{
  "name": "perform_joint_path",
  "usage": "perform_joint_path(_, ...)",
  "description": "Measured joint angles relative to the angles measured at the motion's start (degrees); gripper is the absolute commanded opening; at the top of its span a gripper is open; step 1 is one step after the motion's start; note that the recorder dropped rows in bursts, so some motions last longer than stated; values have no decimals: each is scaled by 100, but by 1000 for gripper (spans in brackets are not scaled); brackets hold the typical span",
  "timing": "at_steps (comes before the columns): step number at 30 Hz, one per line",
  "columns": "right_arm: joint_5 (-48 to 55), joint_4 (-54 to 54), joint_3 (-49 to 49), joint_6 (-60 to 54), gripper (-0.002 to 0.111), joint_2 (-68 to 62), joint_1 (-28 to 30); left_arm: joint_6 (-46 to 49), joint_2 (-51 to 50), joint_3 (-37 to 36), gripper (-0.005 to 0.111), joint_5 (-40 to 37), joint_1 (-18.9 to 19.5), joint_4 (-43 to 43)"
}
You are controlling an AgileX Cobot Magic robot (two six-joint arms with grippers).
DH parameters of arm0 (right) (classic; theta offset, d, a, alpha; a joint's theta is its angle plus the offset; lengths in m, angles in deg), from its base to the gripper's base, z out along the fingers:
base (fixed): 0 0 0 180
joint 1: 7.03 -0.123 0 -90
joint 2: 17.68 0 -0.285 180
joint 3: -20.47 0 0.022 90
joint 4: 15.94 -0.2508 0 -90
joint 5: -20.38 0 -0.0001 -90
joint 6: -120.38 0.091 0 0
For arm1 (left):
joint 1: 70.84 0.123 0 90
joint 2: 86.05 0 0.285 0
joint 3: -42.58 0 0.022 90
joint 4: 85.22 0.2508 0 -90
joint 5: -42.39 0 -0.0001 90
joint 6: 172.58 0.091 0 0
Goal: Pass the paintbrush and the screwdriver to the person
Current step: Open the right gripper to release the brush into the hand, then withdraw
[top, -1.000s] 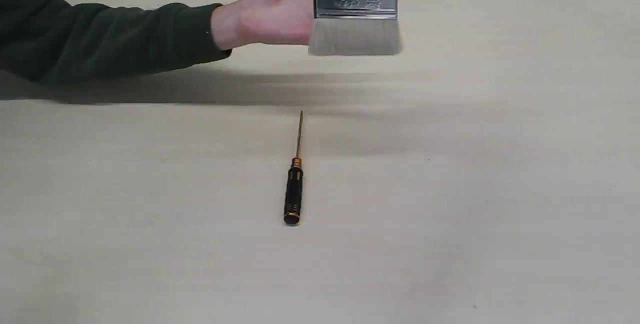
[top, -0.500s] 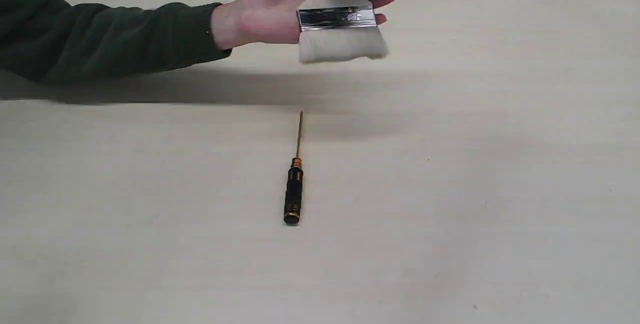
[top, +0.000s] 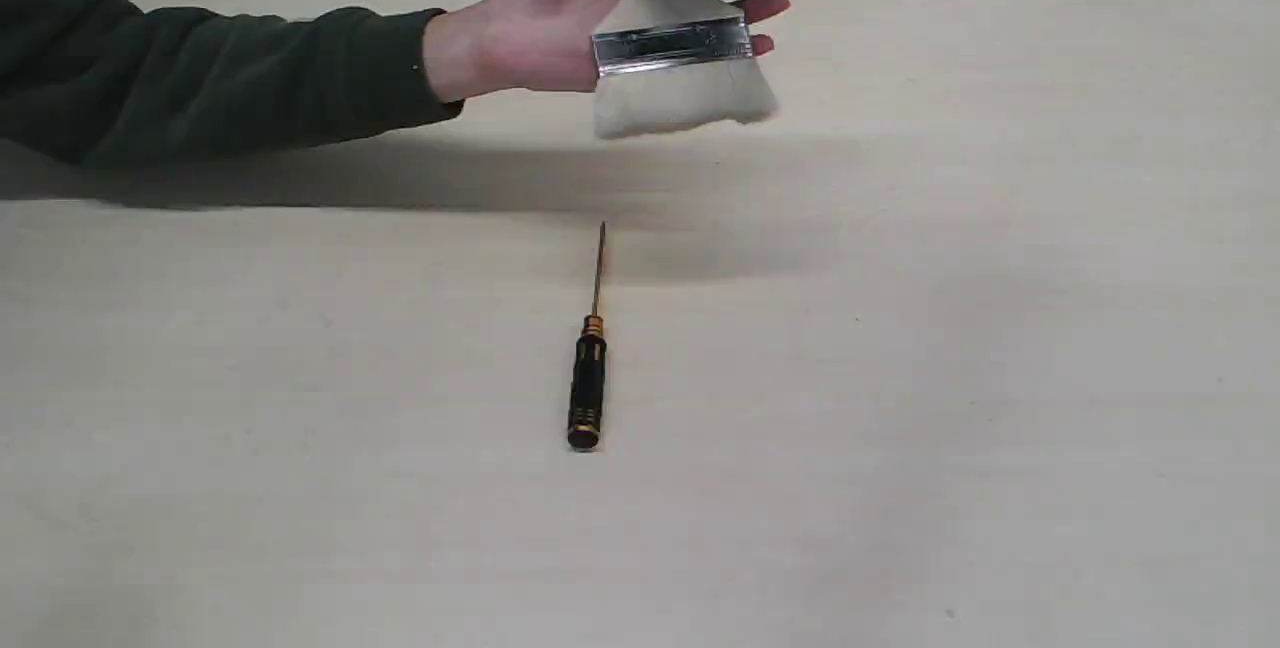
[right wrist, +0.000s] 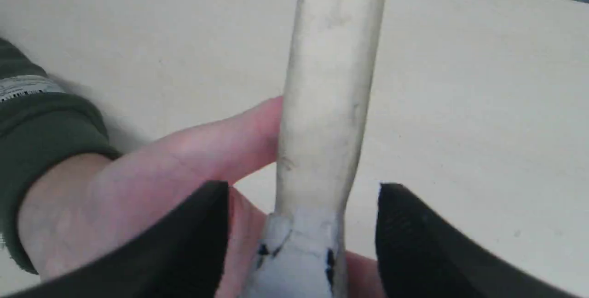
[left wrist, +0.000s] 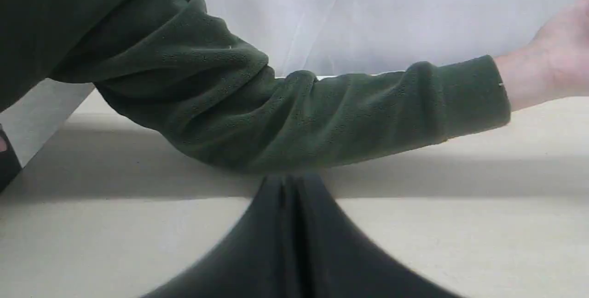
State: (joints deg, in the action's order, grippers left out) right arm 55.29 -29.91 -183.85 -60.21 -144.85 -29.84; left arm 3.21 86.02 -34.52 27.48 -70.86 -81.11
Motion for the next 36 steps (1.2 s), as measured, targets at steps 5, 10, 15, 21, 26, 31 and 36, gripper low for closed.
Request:
perform_joint_path(5,-11,52,0,0,56,197,0,0,0,0,0,0,0,0)
perform_joint_path(10,143,114,-9,2,56,480,0,0,0,0,0,0,0,0)
perform_joint_path(15,490,343,79,2,56,810,0,0,0,0,0,0,0,0)
perform_joint_path(21,700,413,619,-12,56,1464,0,0,0,0,0,0,0,0)
perform_joint_path(26,713,413,1378,-20,56,2210,0,0,0,0,0,0,0,0)
perform_joint_path(31,623,413,2264,-20,56,3016,0,0,0,0,0,0,0,0)
perform_joint_path(36,359,173,3230,-20,56,3830,0,0,0,0,0,0,0,0)
